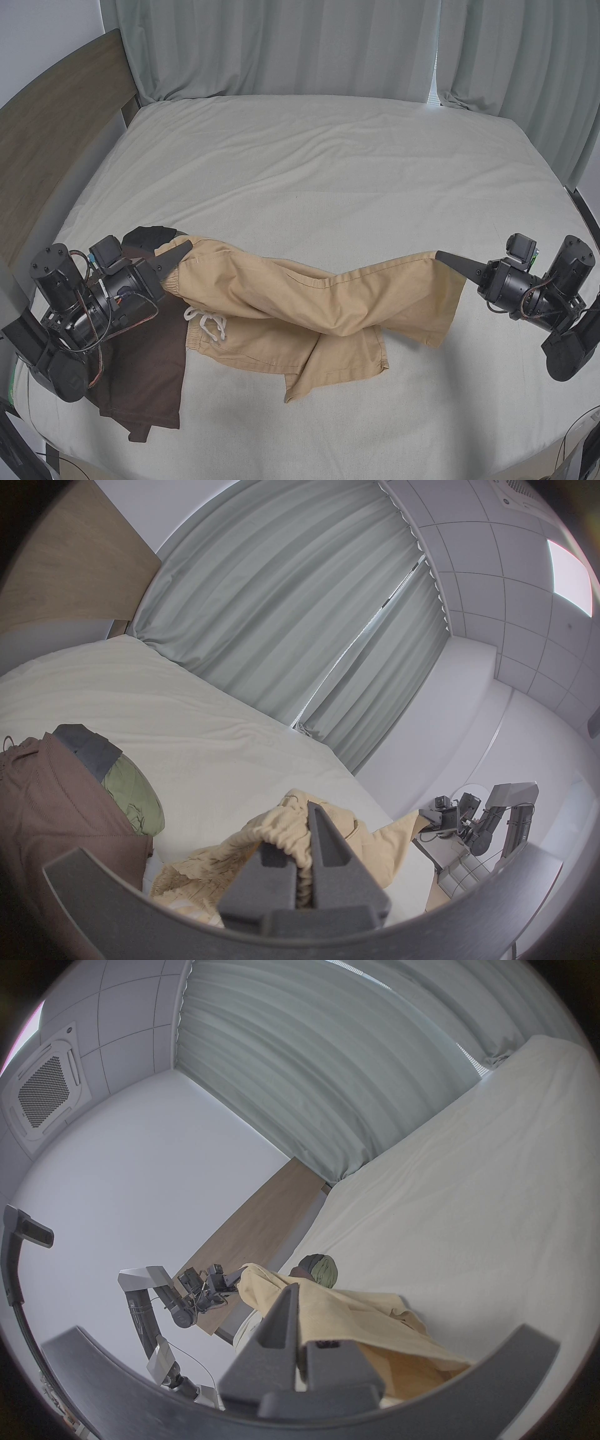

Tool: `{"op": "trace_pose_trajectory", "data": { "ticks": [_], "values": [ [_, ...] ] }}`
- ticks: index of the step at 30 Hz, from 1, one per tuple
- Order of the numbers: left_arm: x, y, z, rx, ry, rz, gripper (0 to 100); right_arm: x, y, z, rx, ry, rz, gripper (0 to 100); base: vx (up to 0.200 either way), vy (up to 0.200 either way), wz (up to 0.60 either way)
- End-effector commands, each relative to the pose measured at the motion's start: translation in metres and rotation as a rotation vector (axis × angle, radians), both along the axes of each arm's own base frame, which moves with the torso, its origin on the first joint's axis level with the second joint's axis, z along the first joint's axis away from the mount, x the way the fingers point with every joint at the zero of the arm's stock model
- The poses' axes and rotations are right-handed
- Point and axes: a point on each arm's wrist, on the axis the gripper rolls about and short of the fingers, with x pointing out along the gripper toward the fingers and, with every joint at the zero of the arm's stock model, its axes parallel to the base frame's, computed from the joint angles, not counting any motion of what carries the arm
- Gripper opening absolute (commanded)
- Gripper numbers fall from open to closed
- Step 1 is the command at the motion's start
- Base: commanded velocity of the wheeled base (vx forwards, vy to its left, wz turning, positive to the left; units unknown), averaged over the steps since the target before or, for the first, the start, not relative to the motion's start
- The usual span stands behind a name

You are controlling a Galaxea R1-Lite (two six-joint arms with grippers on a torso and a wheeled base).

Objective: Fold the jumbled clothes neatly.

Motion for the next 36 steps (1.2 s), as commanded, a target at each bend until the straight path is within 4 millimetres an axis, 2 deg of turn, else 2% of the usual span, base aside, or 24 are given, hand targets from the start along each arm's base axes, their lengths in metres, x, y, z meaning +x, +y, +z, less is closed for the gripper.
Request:
{"op": "trace_pose_trajectory", "data": {
  "ticks": [1, 18, 36],
  "values": [
    [0.001, 0.002, -0.001, 0.0, 0.002, 0.006, 0, 0.003, -0.003, 0.003, 0.003, -0.012, -0.012, 0, 0.0, 0.0, 0.0],
    [0.007, 0.005, 0.004, -0.002, -0.027, 0.022, 0, 0.009, -0.011, 0.009, 0.013, -0.036, -0.045, 0, 0.0, 0.0, 0.0],
    [0.011, 0.012, -0.004, 0.005, 0.001, 0.05, 0, 0.019, -0.032, 0.01, 0.011, -0.052, -0.121, 0, 0.0, 0.0, 0.0]
  ]
}}
